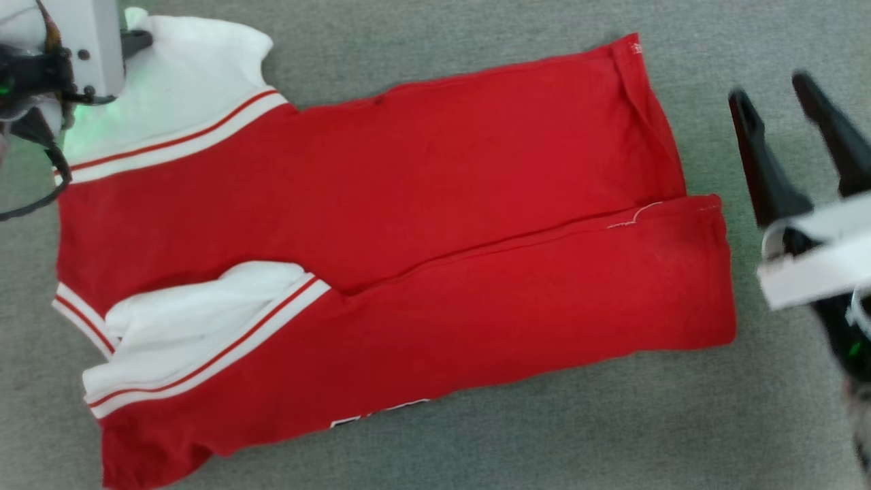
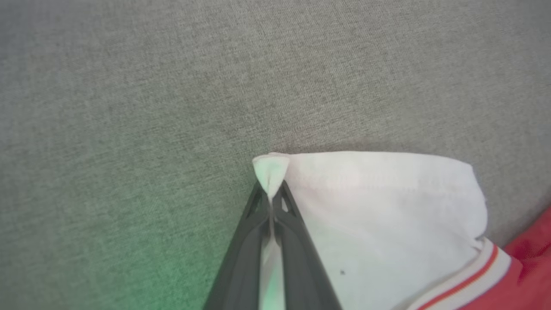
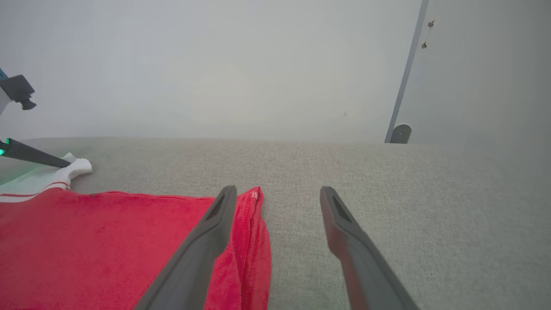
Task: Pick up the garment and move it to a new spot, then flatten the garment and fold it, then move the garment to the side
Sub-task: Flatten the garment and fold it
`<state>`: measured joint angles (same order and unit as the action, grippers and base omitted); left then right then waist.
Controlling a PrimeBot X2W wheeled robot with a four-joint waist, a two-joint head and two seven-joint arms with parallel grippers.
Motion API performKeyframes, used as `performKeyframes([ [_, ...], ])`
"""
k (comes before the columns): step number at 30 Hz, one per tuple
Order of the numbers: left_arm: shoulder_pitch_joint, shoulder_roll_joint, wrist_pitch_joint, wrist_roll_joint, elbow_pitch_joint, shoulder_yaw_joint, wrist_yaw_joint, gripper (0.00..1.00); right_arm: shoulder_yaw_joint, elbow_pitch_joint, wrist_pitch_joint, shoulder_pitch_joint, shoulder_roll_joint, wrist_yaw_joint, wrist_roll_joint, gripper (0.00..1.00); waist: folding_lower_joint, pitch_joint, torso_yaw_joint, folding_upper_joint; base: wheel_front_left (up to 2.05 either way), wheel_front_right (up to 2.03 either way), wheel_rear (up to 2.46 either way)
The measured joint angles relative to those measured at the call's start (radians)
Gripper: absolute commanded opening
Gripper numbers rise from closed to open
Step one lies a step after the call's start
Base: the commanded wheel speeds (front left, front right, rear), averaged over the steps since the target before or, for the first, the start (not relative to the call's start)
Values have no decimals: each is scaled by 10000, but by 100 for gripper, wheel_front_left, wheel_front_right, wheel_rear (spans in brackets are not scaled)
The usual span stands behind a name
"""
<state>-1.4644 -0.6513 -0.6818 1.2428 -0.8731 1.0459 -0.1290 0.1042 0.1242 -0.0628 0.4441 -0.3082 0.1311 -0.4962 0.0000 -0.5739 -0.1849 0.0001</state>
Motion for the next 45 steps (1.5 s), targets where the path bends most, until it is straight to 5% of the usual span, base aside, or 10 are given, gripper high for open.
performKeyframes([
  [5,-3,138,403,169,180,167,2,0,951,-773,-2633,1863,-825,2,-88,100,1,5,270,0,0,0,0],
  [17,-10,520,928,614,761,761,0,0,2633,-4126,-8155,5188,-1112,0,-1356,100,0,-100,1103,0,0,0,0],
  [19,-12,558,988,713,903,851,0,0,2754,-4272,-8272,5393,-1179,0,-1490,100,0,-118,1226,0,0,0,0],
  [20,-8,581,1026,800,982,880,0,0,2792,-4341,-8278,5416,-1221,-2,-1547,77,0,-123,1285,0,0,0,0],
  [21,1,612,1062,907,1049,890,0,0,2838,-4353,-8272,5460,-1290,-2,-1615,1,0,-123,1341,0,0,0,0],
  [30,840,721,2428,1944,2197,763,0,0,3037,-4138,-6378,4730,-1964,-2,-2092,0,0,374,1846,0,0,0,0],
  [37,2064,-548,4017,2688,4886,360,0,0,3467,-3066,-5338,3630,-2823,-2,-2522,0,0,1370,2113,0,0,0,0],
  [45,3996,-2182,5281,2729,7622,711,0,0,3338,-1607,-5323,1845,-3969,0,-2995,0,0,2271,2623,0,0,0,0],
])
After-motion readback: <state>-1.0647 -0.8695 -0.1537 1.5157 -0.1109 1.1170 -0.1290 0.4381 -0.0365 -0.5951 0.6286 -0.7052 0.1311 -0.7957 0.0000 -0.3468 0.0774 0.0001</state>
